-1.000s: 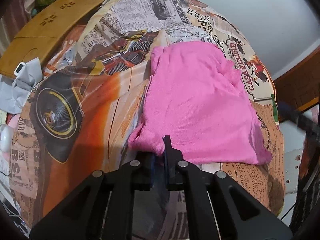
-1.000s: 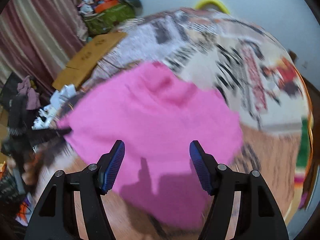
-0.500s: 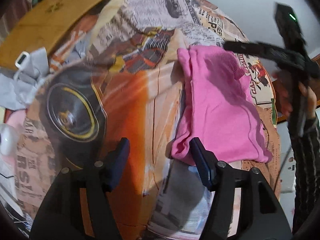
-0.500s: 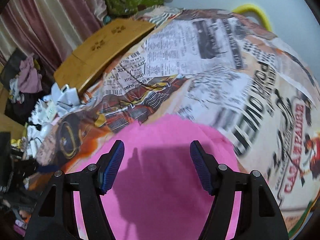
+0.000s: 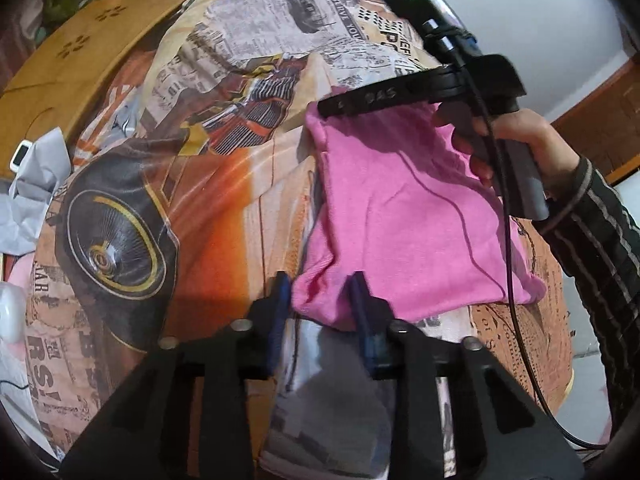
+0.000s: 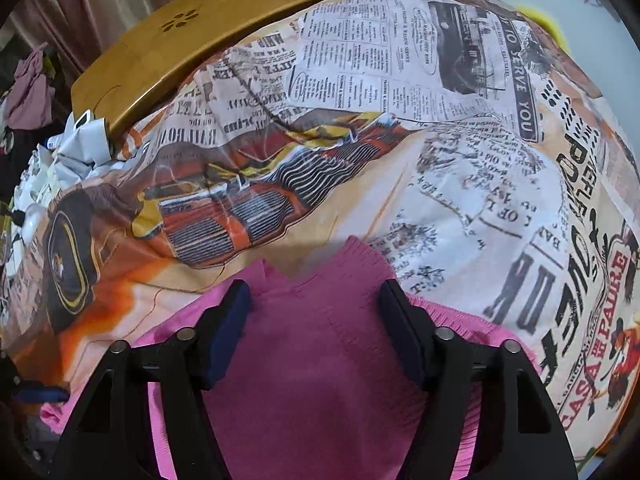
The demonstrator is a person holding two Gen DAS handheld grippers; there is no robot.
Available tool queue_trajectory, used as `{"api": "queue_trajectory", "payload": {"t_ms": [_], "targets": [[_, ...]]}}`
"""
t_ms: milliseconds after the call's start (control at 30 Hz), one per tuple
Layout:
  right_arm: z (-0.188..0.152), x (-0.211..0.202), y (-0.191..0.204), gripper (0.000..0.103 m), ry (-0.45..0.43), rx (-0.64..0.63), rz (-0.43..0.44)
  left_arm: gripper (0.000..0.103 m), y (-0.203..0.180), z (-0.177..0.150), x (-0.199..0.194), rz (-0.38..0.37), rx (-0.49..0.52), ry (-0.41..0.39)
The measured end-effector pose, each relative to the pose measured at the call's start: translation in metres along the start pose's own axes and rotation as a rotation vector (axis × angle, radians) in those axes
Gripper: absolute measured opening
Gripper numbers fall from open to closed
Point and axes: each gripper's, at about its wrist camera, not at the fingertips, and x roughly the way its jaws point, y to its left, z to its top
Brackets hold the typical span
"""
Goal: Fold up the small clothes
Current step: 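Close the right tool on the opposite side edge of the cardigan, then lift the held edge with the right tool and fold it over, then open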
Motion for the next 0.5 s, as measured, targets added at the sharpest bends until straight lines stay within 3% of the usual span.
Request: {"api": "queue_trajectory", "payload": {"t_ms": [100, 167, 367, 500], "targets": [[-0.004, 0.002, 0.008, 0.036, 0.003, -0.028, 0.001, 0.012, -0.004, -0.002, -0.001, 0.013, 0.026, -0.005], [-0.005, 0.001, 0.014, 0.015, -0.008, -0.047, 0.005, 0.008, -0.006, -0.002, -0.002, 0.014, 0.029, -0.007], [-0.006, -0.019, 0.014, 0.008, -0.103, -0.044, -0.028, 0.004, -0.010, 0.000, -0.008, 0.027, 0.035, -0.020], [-0.011, -0.060, -0.003, 0.008, -0.209, 0.019, -0.017, 0.004, -0.020, 0.006, -0.025, 0.025, 0.039, -0.059]]}}
